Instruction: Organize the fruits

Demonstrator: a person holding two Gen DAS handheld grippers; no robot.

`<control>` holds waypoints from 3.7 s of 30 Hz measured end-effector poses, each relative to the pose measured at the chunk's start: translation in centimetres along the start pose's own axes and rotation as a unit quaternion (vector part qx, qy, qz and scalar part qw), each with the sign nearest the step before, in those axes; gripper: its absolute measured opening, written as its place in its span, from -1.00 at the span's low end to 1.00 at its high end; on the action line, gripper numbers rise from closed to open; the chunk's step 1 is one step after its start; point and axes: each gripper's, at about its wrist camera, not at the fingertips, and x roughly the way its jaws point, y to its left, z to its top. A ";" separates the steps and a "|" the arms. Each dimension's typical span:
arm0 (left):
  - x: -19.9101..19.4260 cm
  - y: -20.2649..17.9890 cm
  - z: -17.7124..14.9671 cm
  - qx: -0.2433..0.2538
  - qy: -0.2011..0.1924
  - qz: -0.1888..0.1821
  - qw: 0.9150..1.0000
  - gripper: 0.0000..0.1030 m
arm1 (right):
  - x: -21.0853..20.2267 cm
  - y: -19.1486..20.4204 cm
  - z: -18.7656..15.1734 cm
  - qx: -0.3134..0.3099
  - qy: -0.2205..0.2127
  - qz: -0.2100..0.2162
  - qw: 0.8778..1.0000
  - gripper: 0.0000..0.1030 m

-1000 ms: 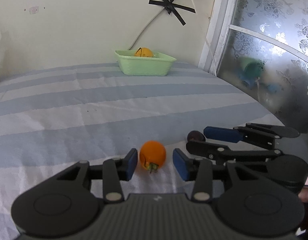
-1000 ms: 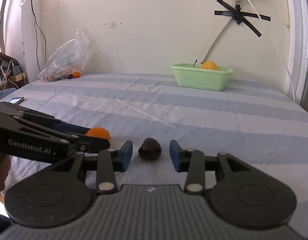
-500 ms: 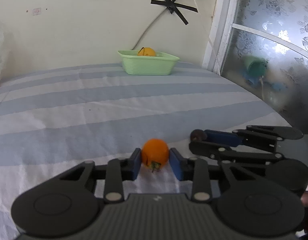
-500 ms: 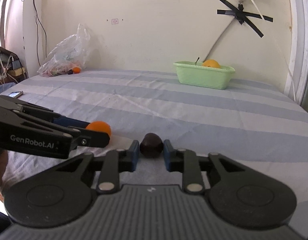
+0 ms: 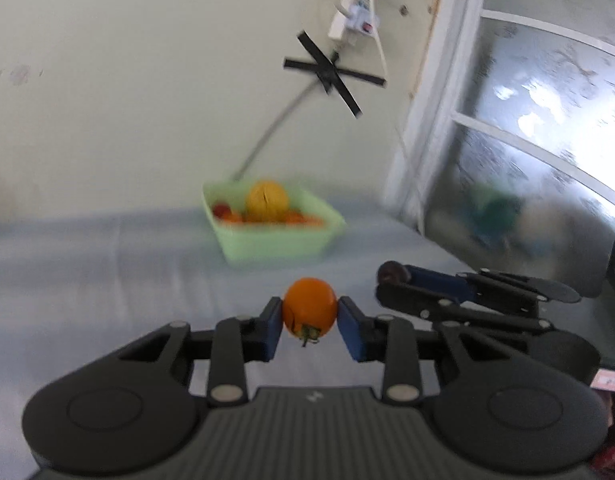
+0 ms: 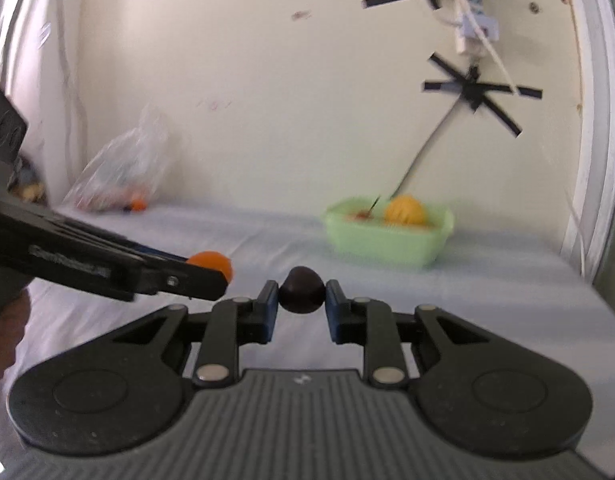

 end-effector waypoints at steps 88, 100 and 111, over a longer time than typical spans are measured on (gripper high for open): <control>-5.2 -7.9 -14.2 -0.046 0.074 0.263 0.961 1.00 | -8.7 4.8 -9.4 0.228 0.045 -0.091 0.968 1.00; -5.3 -8.3 -14.1 -0.050 0.091 0.265 0.959 1.00 | -9.1 4.8 -9.4 0.235 0.045 -0.095 0.966 1.00; -5.3 -8.2 -14.1 -0.050 0.092 0.264 0.959 1.00 | -9.3 4.6 -9.4 0.234 0.044 -0.097 0.966 1.00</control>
